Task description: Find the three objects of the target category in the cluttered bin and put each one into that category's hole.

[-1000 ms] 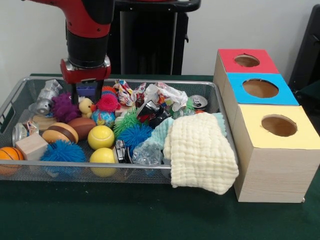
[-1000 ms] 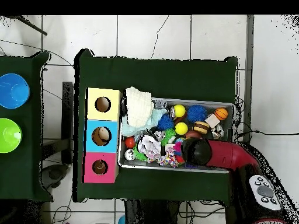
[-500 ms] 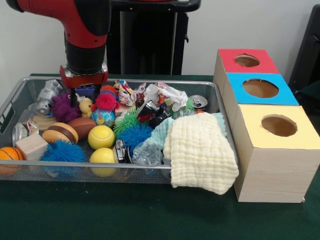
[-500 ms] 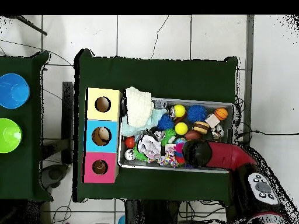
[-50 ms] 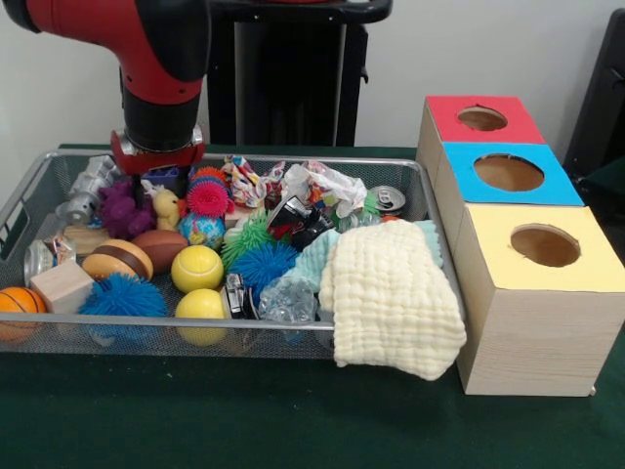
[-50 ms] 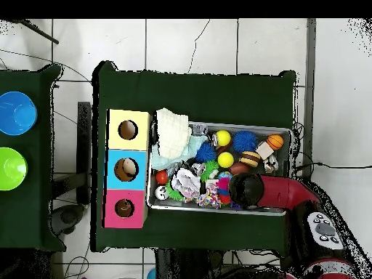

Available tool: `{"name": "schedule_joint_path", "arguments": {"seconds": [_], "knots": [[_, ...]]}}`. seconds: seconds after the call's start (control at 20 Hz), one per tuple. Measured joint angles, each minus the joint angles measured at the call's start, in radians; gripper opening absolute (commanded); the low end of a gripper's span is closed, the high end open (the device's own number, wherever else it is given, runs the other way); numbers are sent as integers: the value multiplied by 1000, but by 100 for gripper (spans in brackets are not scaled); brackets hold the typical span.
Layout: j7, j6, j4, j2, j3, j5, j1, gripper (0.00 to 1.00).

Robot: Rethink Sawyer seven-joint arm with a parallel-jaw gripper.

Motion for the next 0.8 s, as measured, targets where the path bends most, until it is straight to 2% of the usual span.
{"name": "schedule_joint_path", "arguments": {"seconds": [0.4,0.45,0.8], "knots": [[0,0,0,0,5,0,-5,100],[0,0,0,-1,17,0,-19,0],[0,-4,15,-7,66,0,-82,0]]}}
